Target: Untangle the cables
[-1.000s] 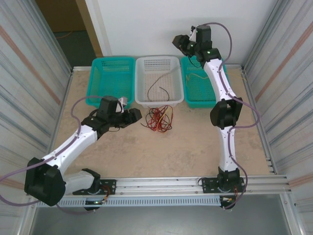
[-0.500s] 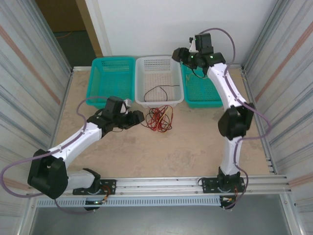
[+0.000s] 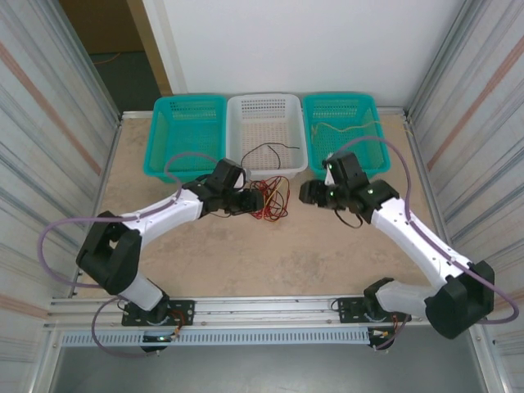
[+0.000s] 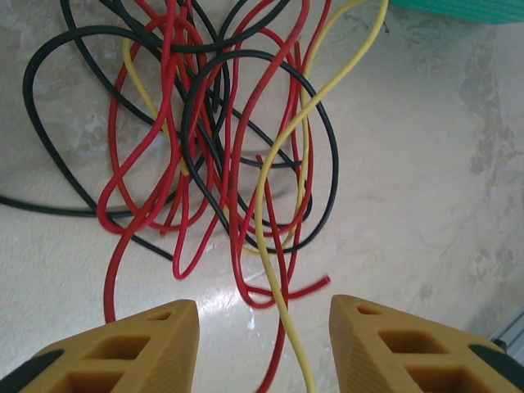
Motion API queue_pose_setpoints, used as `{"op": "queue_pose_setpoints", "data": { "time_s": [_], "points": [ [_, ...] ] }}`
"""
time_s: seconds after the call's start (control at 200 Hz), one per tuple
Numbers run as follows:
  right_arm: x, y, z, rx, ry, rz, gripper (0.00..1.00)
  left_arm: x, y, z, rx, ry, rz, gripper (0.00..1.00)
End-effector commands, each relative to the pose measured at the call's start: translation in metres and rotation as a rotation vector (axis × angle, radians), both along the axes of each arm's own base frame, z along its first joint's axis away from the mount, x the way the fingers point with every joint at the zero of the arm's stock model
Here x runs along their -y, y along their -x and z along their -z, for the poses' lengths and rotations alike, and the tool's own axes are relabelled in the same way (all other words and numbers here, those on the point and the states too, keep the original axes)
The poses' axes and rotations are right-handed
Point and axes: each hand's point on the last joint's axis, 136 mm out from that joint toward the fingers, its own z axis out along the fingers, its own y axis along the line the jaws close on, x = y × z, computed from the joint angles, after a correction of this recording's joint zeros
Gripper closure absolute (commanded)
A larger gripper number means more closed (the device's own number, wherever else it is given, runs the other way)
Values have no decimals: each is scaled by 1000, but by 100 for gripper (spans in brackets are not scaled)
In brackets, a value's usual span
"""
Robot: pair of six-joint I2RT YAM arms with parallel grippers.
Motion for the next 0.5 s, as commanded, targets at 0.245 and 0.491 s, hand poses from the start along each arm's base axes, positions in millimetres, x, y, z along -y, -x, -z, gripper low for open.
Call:
{"op": "queue_pose_setpoints", "data": {
  "time_s": [0.245, 0.491],
  "points": [
    [-8, -3, 1, -33, -71, 48, 47, 33, 3, 19, -26, -47, 105, 73],
    [-41, -13, 11, -105, -178, 3, 51, 41, 54, 19, -85, -45, 174, 84]
  ]
}}
